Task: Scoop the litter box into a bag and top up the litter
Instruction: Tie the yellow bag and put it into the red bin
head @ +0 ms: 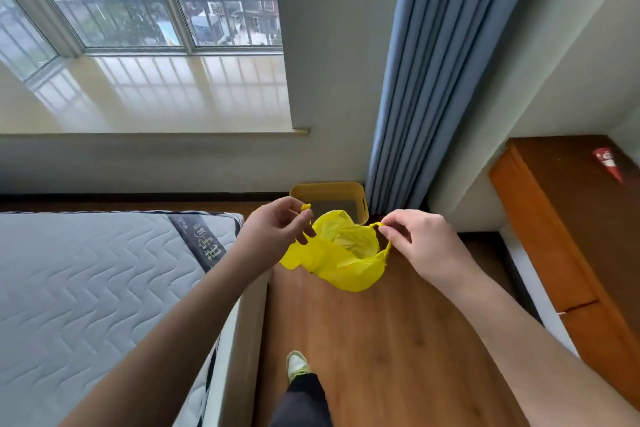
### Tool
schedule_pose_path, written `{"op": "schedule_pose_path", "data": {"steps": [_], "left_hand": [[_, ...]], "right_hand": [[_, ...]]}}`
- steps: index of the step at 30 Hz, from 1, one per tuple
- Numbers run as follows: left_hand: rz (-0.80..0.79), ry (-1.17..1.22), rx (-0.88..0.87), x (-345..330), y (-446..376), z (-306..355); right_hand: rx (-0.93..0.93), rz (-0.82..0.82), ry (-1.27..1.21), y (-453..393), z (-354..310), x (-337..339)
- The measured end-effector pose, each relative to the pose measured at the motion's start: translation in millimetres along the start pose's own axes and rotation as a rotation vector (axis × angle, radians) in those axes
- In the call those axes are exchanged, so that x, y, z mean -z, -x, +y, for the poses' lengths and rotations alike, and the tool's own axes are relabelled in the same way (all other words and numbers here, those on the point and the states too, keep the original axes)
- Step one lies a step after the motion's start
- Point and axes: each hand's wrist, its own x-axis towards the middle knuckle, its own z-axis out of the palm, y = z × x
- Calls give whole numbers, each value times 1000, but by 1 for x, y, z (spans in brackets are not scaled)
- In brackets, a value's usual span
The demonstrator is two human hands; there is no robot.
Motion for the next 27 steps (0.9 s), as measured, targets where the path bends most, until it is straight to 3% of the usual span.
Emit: {"op": "schedule_pose_path", "data": {"steps": [6, 10, 14, 16, 19, 22, 25, 27], "left_hand": [[76, 36, -47, -33, 55, 60], [52, 192, -27, -49, 88, 101], [-120, 783, 112, -57, 122, 133], [-180, 888, 144, -58, 139, 148], [-65, 660, -65, -54, 162, 161], [-35, 246, -308, -40, 182, 164], [4, -340, -529, -24, 202, 157], [26, -530, -709, -12, 217, 148]], "right_hand": [[337, 60, 39, 56, -37, 37], [439, 84, -136, 73, -75, 72], [366, 81, -325, 82, -107, 109], [269, 86, -426, 88, -115, 124], [41, 45, -618, 103, -121, 134], [-221, -140, -776, 125, -132, 126], [-324, -303, -891, 141, -139, 121], [-385, -373, -922, 148, -143, 118]]}}
